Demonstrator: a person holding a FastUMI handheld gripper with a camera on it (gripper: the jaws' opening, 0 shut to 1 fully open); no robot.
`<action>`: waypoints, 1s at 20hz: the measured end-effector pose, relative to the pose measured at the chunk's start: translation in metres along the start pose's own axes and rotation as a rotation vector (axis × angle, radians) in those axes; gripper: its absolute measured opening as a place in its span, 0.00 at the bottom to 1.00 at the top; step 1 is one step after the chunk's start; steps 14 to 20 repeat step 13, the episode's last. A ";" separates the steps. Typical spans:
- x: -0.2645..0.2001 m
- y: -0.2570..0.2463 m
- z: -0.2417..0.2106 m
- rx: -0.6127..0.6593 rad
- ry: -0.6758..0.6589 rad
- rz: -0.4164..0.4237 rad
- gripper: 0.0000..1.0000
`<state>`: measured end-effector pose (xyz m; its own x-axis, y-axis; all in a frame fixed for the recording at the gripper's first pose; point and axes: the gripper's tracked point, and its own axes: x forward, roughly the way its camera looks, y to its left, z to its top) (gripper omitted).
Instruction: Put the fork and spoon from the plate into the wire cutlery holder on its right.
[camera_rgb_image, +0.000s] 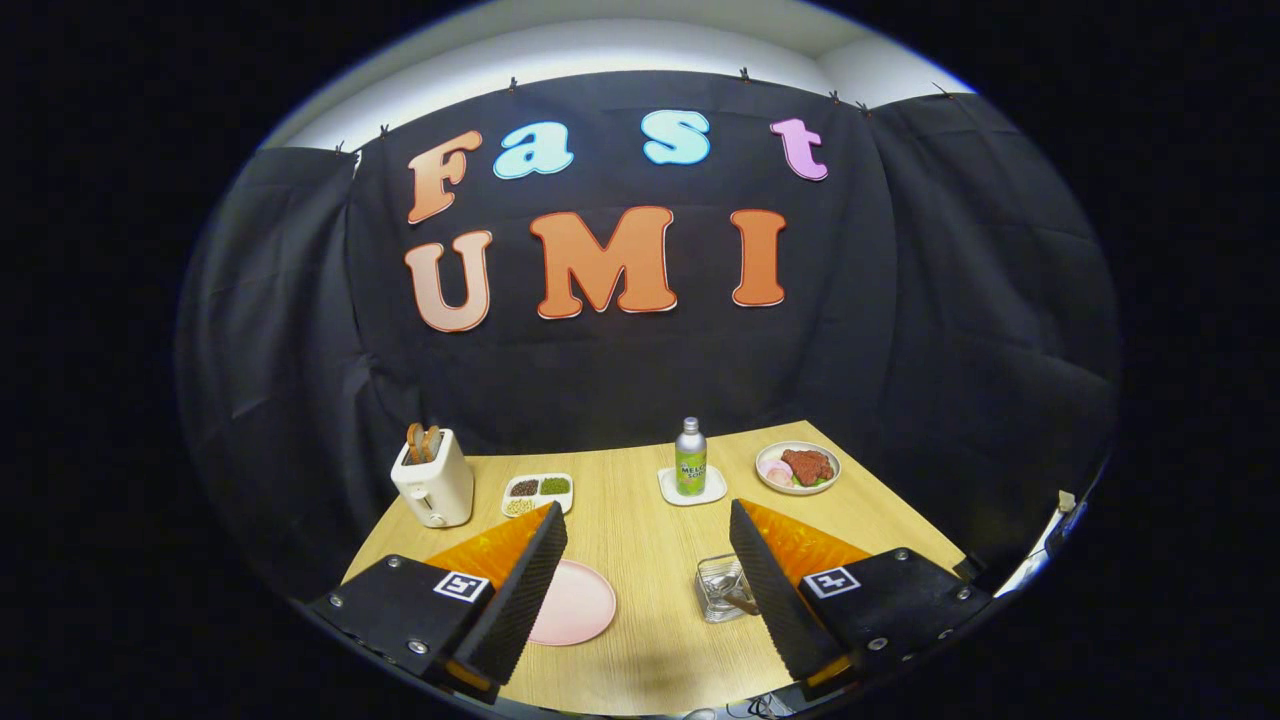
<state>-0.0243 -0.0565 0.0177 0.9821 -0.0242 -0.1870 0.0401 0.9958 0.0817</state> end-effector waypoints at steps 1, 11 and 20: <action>0.000 0.000 -0.001 0.002 0.000 0.001 0.98; -0.001 -0.005 -0.004 0.013 0.006 -0.001 0.98; -0.001 -0.007 -0.005 0.014 0.009 -0.004 0.98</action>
